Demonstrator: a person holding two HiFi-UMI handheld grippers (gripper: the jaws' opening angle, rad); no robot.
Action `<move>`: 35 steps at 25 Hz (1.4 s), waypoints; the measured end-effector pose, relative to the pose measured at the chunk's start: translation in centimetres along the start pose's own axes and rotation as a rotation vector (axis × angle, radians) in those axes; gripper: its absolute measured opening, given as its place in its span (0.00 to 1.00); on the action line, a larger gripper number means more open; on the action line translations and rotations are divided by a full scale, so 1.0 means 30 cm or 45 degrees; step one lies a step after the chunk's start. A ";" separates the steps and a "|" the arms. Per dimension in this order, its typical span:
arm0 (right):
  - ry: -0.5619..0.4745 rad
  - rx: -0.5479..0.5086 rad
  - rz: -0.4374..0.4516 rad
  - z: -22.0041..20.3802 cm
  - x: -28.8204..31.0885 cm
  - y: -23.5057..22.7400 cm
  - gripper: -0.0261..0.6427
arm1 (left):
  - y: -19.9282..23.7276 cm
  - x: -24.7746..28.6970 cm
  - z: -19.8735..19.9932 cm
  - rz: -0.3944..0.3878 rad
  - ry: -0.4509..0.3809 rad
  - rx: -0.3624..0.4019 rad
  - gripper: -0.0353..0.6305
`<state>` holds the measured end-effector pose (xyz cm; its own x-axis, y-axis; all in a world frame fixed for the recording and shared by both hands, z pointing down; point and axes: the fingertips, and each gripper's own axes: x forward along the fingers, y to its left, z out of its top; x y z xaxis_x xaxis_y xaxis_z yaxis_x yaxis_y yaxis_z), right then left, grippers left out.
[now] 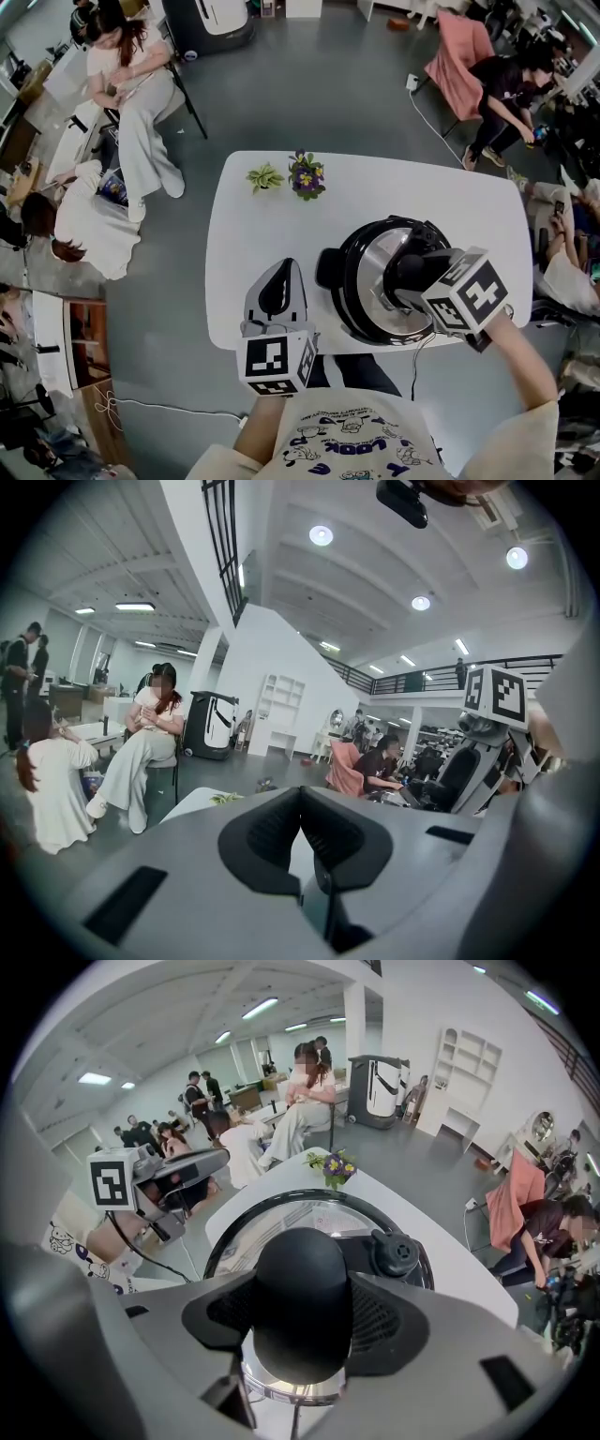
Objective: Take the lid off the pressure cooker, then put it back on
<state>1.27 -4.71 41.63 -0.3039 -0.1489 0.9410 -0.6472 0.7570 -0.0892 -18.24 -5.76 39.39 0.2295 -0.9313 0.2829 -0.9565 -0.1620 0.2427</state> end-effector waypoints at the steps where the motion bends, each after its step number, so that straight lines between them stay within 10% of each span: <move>1: 0.001 0.004 -0.002 0.004 0.005 0.003 0.48 | 0.005 0.002 -0.002 -0.004 0.001 -0.001 0.07; 28: 0.037 -0.015 -0.042 0.011 0.090 0.010 0.48 | 0.006 0.112 -0.108 -0.087 0.124 -0.082 0.07; 35: 0.042 -0.012 -0.035 0.009 0.088 0.013 0.48 | -0.025 0.168 -0.208 -0.138 0.250 -0.198 0.26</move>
<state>0.04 -4.98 43.98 -0.2629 -0.1489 0.9533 -0.6484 0.7589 -0.0603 -15.23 -8.30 46.41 0.3739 -0.8278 0.4182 -0.8887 -0.1908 0.4169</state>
